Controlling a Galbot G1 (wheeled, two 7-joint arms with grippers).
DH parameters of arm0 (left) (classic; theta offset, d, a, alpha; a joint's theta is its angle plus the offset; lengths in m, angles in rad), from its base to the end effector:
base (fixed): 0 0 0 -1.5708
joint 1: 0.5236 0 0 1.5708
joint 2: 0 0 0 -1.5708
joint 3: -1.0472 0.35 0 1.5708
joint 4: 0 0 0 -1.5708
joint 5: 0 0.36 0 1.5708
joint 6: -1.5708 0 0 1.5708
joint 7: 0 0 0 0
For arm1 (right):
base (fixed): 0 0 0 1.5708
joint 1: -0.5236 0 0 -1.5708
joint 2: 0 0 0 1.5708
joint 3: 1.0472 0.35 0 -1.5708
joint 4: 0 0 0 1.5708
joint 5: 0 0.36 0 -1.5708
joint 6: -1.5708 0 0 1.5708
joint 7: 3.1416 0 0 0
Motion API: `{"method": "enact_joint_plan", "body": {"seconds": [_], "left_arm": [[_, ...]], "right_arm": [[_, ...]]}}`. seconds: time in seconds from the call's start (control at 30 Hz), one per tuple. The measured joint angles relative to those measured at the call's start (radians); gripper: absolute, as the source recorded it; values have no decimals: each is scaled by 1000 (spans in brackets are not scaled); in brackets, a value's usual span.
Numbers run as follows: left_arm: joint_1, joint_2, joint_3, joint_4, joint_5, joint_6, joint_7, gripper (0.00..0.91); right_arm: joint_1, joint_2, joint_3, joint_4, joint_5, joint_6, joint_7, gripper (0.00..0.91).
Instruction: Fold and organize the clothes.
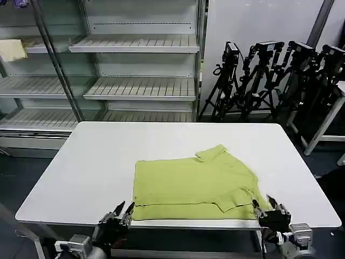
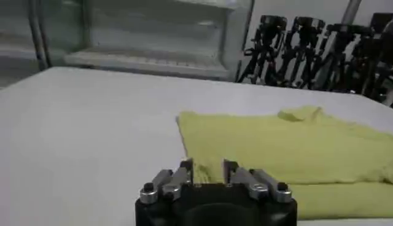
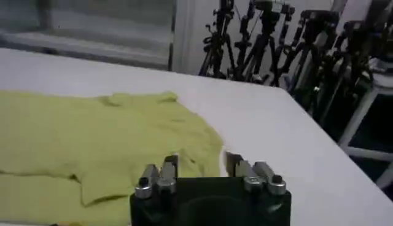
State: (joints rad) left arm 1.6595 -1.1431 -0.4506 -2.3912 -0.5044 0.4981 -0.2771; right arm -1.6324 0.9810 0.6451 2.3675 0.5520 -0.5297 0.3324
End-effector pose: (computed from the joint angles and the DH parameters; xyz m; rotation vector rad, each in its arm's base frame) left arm 0.1508 0.0197 -0.2114 -0.2002 -2.7313 0.0960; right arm 0.1751 -0.0768 -0.1880 0.0021 -2.7820 0.1881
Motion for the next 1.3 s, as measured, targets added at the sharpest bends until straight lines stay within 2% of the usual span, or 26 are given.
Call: {"method": "enact_joint_plan", "body": {"seconds": [0.27,0.57,0.9,1.3], "left_arm": [[-92,60,-5,49,-71,11,-45,907],[-312,99,69,210,-143,50,-116,907],[-560,85,207,401,-169,66,-171,907],[-755,38,330,562,-170,74,-189,907]], "right_arm": [[216,-18,-73,-113,99,-7,45,907],[525,-24,-249,-311,214,-31,111,907],[797,16,-430,-544,282,-43,152,907],[1017,90,-567,-789,331,-50,148,907]]}}
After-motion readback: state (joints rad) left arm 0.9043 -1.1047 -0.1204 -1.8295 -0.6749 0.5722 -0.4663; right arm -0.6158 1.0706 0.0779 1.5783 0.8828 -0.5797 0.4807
